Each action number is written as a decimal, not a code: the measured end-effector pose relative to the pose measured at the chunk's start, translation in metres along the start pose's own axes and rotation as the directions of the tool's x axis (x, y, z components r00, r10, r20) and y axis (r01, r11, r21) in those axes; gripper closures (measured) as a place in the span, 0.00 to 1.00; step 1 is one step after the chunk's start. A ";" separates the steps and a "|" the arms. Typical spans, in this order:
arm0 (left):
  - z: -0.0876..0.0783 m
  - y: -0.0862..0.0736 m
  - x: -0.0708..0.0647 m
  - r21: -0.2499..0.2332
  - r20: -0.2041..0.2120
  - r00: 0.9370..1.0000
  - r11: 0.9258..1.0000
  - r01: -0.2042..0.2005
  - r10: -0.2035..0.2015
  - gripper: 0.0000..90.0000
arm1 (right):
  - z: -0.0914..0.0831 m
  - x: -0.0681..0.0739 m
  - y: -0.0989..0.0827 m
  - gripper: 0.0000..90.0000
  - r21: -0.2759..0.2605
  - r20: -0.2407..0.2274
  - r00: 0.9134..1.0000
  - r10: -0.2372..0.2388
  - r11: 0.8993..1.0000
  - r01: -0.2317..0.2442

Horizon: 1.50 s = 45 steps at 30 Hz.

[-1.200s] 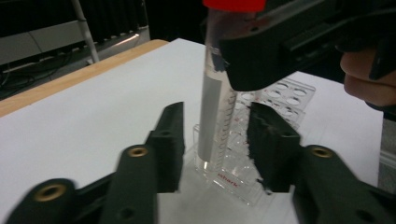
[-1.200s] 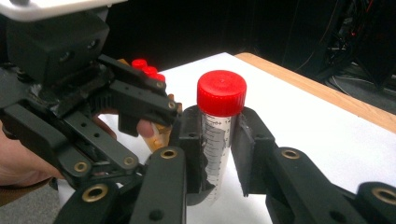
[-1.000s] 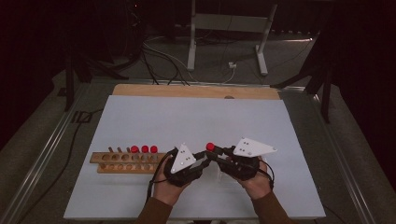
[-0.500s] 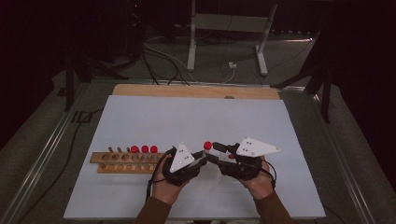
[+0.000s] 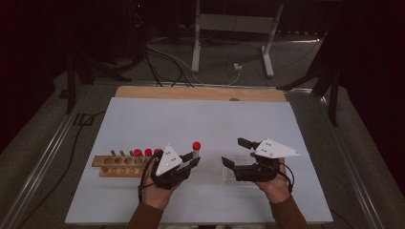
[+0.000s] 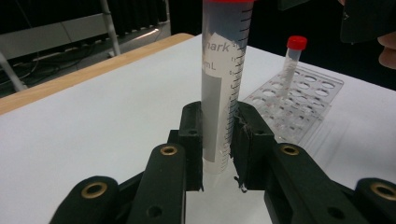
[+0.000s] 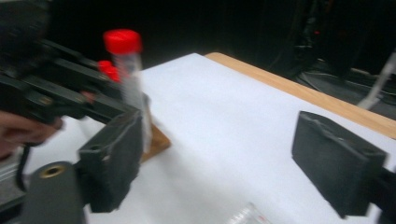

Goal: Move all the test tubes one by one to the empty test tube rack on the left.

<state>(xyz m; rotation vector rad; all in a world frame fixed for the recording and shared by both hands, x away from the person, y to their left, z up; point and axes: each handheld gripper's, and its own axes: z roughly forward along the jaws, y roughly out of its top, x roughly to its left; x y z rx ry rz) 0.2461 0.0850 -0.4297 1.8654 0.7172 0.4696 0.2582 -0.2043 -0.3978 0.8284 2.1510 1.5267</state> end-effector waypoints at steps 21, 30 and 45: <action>-0.056 -0.018 0.028 -0.021 -0.083 0.995 0.999 0.048 -0.050 0.84 | -0.028 -0.030 -0.012 0.01 -0.017 0.111 0.993 0.039 0.999 -0.038; -0.081 -0.027 0.042 -0.034 -0.130 0.989 0.997 0.068 -0.072 0.84 | -0.036 -0.036 -0.012 0.01 -0.028 0.135 0.990 0.050 0.999 -0.047; -0.109 -0.039 0.057 -0.055 -0.190 0.977 0.995 0.087 -0.096 0.84 | -0.044 -0.044 -0.015 0.01 -0.030 0.157 0.986 0.063 0.998 -0.059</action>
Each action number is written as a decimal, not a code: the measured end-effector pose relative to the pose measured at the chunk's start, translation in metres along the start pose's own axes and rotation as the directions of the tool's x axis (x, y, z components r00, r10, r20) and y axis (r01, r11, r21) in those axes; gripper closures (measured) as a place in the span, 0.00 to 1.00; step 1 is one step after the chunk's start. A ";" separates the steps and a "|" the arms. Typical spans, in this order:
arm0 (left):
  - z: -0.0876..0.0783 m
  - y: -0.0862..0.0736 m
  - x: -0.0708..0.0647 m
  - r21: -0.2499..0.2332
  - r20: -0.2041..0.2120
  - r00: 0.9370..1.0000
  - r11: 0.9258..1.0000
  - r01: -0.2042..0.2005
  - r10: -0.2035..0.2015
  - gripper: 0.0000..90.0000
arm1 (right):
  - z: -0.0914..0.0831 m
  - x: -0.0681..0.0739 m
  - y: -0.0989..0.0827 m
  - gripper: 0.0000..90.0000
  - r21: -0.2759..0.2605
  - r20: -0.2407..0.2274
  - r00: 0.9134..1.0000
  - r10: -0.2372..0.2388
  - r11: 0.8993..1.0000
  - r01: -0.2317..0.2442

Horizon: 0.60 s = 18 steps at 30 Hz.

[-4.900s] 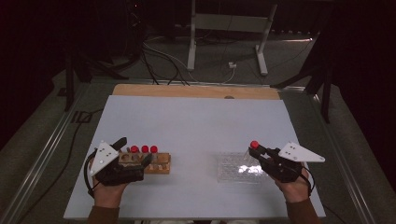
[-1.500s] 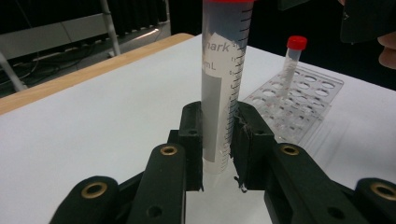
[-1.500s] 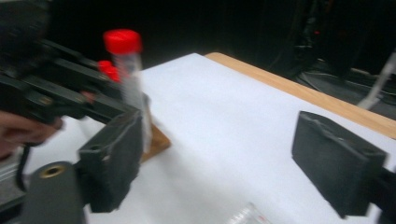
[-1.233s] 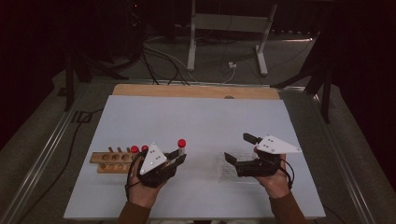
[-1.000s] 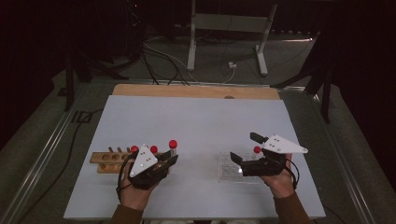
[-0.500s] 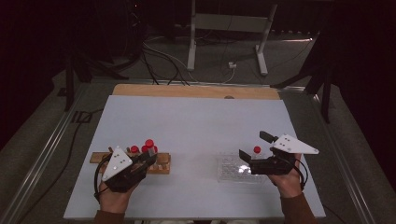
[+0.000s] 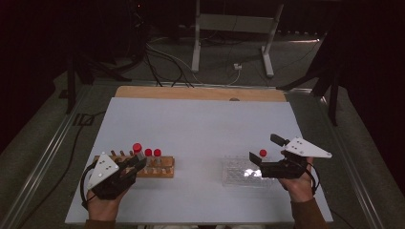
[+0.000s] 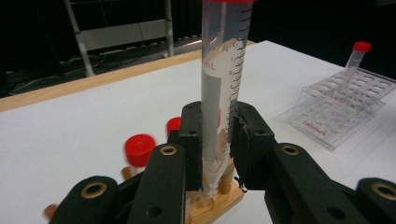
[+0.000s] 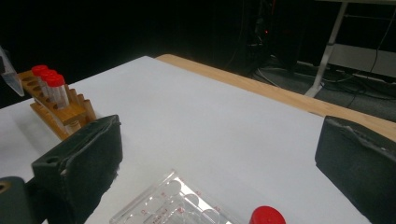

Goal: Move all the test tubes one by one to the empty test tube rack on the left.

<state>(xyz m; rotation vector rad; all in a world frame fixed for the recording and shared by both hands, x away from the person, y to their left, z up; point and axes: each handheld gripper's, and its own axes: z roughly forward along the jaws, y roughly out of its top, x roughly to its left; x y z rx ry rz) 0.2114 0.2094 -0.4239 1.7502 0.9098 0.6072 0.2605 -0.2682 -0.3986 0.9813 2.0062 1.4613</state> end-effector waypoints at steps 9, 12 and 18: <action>-0.011 -0.005 0.013 -0.007 -0.046 0.999 1.000 0.016 -0.016 0.84 | -0.005 -0.005 -0.001 0.01 -0.001 0.011 1.000 0.001 1.000 -0.001; -0.013 -0.007 0.017 -0.008 -0.063 0.998 1.000 0.022 -0.022 0.84 | -0.005 -0.006 -0.002 0.01 0.001 0.013 1.000 0.004 1.000 -0.004; -0.014 -0.011 0.025 -0.007 -0.097 0.995 1.000 0.030 -0.031 0.84 | -0.006 -0.008 -0.003 0.01 0.001 0.016 1.000 0.008 1.000 -0.008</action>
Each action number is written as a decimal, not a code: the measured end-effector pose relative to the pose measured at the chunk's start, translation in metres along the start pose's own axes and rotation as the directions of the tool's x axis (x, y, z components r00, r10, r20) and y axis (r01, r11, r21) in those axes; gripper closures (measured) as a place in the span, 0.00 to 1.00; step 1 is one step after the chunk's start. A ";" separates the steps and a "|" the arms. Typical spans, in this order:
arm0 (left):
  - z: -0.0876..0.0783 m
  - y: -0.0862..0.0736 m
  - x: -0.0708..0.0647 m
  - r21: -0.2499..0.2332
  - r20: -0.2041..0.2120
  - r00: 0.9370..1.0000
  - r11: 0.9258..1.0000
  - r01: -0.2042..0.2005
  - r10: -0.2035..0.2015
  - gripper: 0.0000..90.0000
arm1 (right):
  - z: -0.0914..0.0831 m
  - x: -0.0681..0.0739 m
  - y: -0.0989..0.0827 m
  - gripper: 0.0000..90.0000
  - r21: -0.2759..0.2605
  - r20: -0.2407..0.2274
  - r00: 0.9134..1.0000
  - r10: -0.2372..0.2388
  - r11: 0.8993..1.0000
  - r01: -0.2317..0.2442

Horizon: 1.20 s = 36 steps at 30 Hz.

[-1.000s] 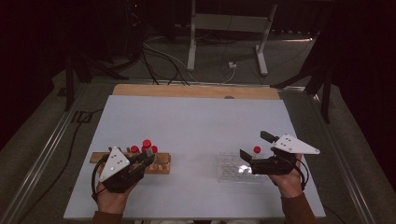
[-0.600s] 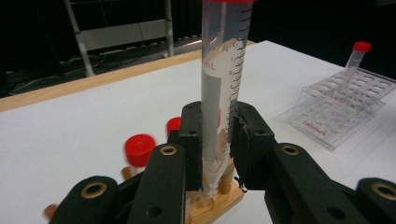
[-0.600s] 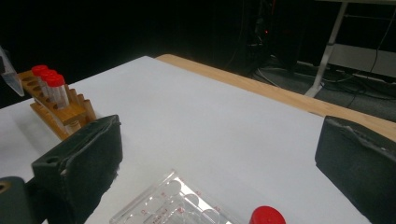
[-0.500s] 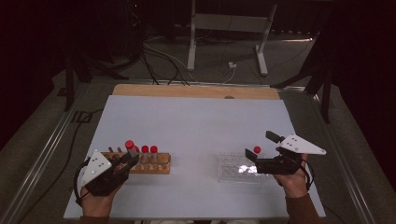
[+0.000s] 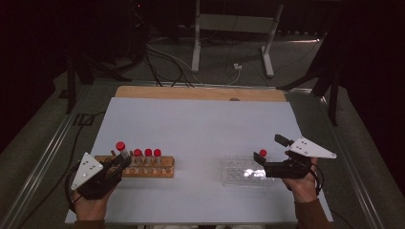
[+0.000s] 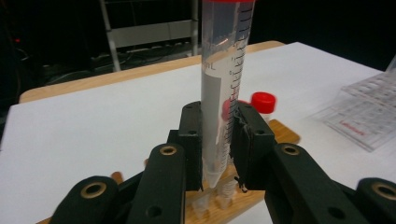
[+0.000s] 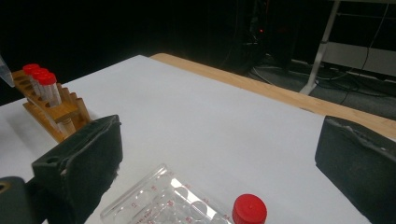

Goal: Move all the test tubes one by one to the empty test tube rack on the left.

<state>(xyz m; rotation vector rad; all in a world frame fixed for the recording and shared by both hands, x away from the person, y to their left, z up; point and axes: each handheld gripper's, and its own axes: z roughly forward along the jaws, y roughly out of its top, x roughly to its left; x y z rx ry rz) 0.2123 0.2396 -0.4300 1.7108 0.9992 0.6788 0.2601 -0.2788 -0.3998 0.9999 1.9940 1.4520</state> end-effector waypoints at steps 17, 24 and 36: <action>0.013 -0.009 0.016 0.024 -0.047 0.998 0.999 0.030 -0.029 0.84 | -0.002 -0.003 -0.005 0.01 -0.003 -0.001 1.000 0.009 1.000 -0.009; 0.018 -0.014 0.016 0.044 -0.046 0.999 0.999 0.030 -0.028 0.84 | -0.002 -0.004 -0.007 0.01 -0.002 0.000 1.000 0.013 1.000 -0.013; 0.020 -0.023 0.016 0.070 -0.050 0.998 0.997 0.041 -0.037 0.83 | -0.001 -0.002 -0.010 0.01 -0.002 -0.009 1.000 0.020 1.000 -0.020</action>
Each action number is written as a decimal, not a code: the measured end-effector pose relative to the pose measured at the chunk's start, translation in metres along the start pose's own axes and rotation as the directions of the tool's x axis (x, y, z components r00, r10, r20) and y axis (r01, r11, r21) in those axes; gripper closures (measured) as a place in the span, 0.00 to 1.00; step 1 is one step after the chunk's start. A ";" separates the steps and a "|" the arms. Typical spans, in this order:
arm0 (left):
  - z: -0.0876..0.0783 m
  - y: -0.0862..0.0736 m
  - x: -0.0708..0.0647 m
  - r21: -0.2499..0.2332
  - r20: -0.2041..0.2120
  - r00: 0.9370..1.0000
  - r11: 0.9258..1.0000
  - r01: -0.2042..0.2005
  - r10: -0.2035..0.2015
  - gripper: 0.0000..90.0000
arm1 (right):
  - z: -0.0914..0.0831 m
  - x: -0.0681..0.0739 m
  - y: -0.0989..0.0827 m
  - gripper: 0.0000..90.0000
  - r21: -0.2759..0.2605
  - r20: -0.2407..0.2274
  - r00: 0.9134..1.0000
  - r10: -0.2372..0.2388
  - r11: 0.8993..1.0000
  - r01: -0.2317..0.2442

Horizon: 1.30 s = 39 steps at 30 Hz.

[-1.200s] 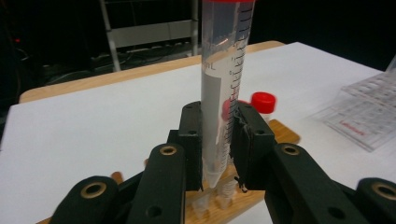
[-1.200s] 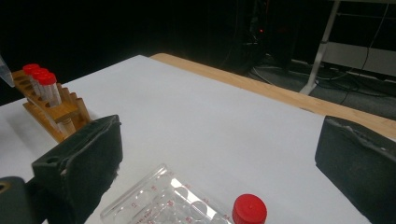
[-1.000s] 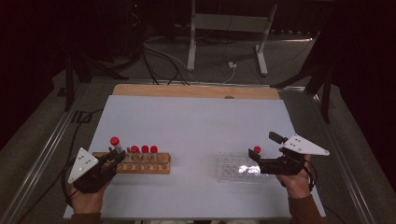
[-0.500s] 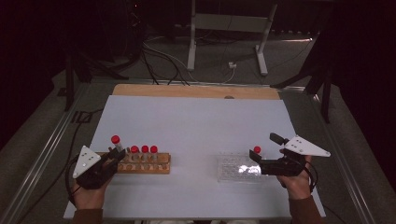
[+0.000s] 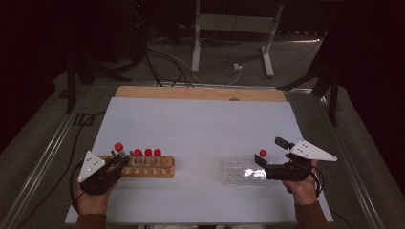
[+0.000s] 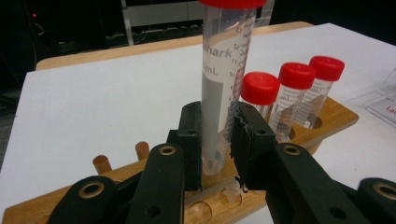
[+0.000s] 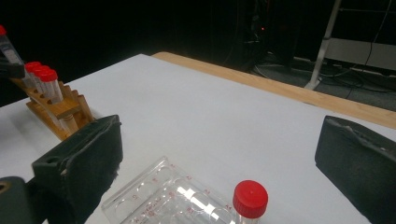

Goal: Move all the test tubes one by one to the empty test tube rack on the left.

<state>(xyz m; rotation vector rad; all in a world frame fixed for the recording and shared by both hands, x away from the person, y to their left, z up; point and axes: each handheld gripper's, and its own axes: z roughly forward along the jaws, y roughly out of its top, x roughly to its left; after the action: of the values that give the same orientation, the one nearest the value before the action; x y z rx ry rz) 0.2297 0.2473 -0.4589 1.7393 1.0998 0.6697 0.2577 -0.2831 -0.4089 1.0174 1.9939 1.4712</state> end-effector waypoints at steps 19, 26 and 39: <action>0.008 -0.003 0.000 0.065 0.002 1.000 0.998 -0.002 0.001 0.81 | 0.001 0.000 -0.003 0.01 0.002 -0.002 1.000 0.006 1.000 -0.006; 0.013 -0.003 0.000 0.087 0.002 1.000 0.996 -0.006 0.006 0.80 | 0.002 0.000 -0.003 0.01 0.001 0.000 1.000 0.004 1.000 -0.004; 0.017 0.001 -0.001 0.101 0.009 1.000 0.995 0.001 -0.002 0.73 | 0.002 0.000 -0.003 0.01 0.004 0.002 1.000 0.006 1.000 -0.006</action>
<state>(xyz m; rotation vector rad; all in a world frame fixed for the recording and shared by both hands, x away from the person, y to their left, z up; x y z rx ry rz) 0.2437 0.2389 -0.4649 1.8259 1.1454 0.6135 0.2587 -0.2826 -0.4125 1.0270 1.9954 1.4693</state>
